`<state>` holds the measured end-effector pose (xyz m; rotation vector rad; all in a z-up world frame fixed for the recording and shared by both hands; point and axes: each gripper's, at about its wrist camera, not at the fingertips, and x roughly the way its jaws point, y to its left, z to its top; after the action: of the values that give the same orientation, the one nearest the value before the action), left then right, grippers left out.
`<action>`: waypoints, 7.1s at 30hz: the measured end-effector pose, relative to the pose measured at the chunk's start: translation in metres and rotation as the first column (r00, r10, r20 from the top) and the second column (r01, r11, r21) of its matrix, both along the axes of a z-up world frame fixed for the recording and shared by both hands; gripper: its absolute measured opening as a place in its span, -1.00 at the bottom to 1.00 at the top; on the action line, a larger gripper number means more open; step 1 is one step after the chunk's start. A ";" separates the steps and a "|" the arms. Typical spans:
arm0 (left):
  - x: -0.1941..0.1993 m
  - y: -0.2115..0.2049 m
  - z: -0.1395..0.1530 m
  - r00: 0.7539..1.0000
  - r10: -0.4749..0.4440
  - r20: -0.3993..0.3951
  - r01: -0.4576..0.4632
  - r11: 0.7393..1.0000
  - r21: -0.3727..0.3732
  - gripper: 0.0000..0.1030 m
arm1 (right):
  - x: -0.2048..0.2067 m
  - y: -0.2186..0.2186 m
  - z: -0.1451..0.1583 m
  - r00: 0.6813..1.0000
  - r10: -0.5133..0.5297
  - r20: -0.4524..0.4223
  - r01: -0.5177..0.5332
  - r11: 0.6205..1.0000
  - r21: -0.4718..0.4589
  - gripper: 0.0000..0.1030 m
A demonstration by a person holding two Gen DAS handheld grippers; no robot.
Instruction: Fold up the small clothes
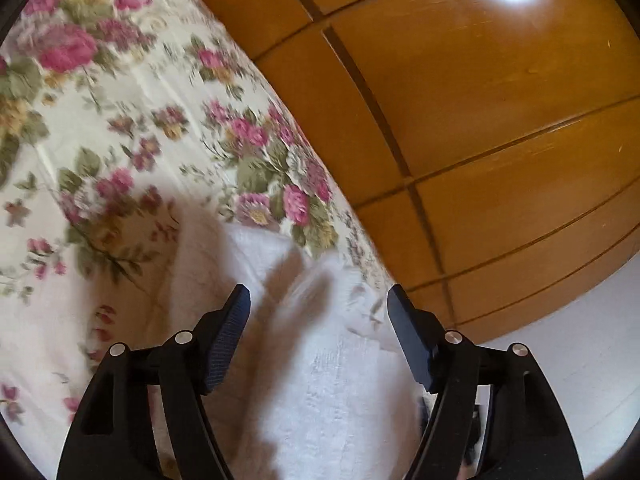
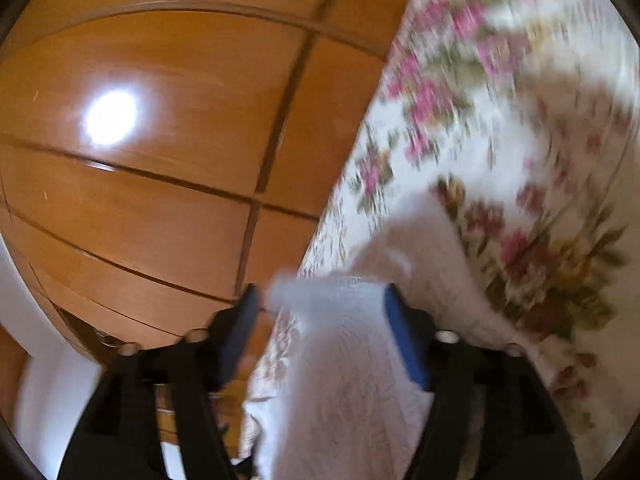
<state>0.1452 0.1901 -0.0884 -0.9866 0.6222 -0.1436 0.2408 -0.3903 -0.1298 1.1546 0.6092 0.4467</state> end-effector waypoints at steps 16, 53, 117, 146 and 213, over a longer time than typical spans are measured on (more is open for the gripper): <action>0.037 -0.141 0.015 0.950 -0.263 -0.166 0.311 0.776 0.548 0.35 | 0.004 0.162 0.044 0.942 0.324 -0.086 -0.233 0.447 -0.864 0.14; 0.099 -0.231 -0.018 0.942 -0.215 -0.257 0.333 0.533 0.778 0.54 | 0.032 0.148 0.004 0.989 0.145 0.009 -0.054 0.427 -0.903 -0.13; -0.083 -0.068 -0.029 0.998 0.065 -0.014 -0.051 0.883 0.466 0.83 | -0.103 0.131 0.029 0.980 0.184 0.078 -0.066 0.666 -0.743 -0.72; -0.114 -0.072 -0.027 0.993 0.082 -0.086 -0.053 0.954 0.296 0.22 | -0.123 0.163 -0.009 0.971 0.241 -0.007 -0.154 0.600 -0.785 -0.88; 0.012 -0.245 0.079 0.903 -0.399 0.162 0.222 0.754 0.619 -0.67 | -0.129 0.078 0.008 0.988 0.107 -0.108 -0.152 0.703 -0.695 -0.34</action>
<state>0.1573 -0.0550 -0.0092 -0.2343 0.5118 -0.3637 0.1114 -0.3121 -0.1222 0.3846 0.8259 0.2528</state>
